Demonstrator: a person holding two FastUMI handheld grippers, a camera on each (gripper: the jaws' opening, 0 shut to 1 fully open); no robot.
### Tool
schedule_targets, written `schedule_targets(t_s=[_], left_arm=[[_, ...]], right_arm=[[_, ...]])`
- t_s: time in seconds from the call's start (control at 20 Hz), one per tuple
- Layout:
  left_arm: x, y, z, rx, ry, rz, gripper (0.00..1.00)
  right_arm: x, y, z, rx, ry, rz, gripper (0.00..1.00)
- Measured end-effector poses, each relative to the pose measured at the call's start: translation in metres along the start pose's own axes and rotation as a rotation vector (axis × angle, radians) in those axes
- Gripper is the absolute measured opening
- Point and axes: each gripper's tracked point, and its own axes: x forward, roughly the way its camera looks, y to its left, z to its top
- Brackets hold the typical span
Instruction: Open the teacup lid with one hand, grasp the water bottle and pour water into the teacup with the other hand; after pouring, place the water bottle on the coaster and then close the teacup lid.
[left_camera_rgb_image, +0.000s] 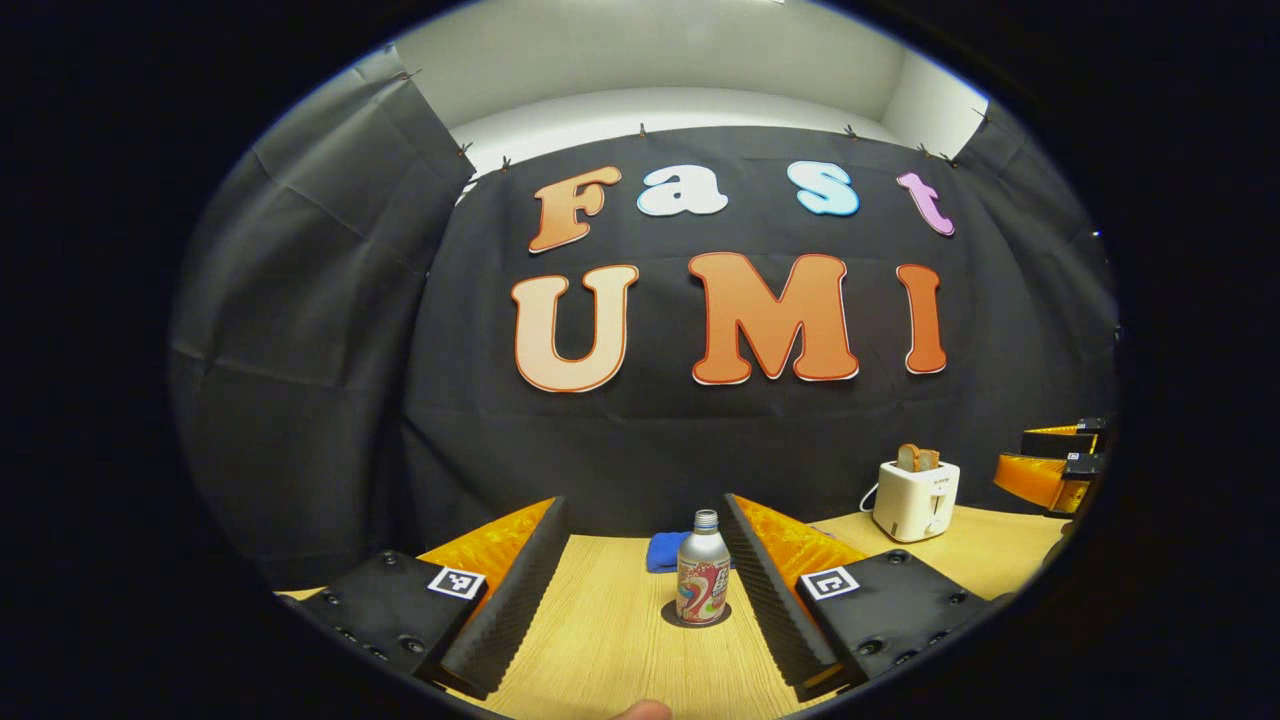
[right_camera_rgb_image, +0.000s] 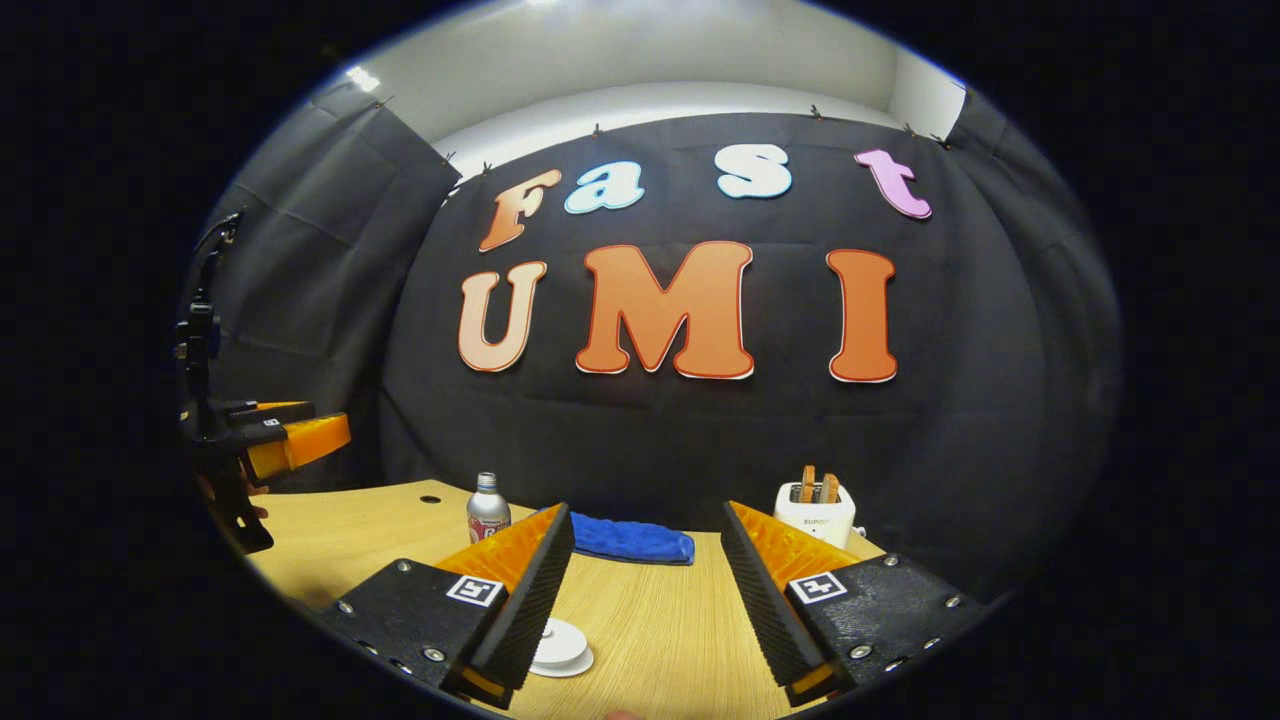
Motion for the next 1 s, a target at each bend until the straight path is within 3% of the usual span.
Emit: schedule_targets(t_s=[0.35,0.55,0.6,1.0], left_arm=[[-0.022,0.011,0.005,0.026,-0.003,0.022,0.99],[-0.028,0.0,0.009,-0.012,-0.03,-0.043,1.0],[-0.029,0.004,0.009,-0.005,-0.027,-0.034,0.96],[-0.031,0.017,0.017,0.024,-0.044,0.01,0.97]], right_arm=[[-0.005,0.001,0.007,0.009,-0.017,-0.004,0.89],[-0.008,0.001,0.007,-0.002,-0.016,-0.009,0.89],[-0.01,0.0,0.007,-0.008,-0.018,-0.009,0.89],[-0.01,-0.004,0.011,-0.015,-0.025,-0.023,0.89]])
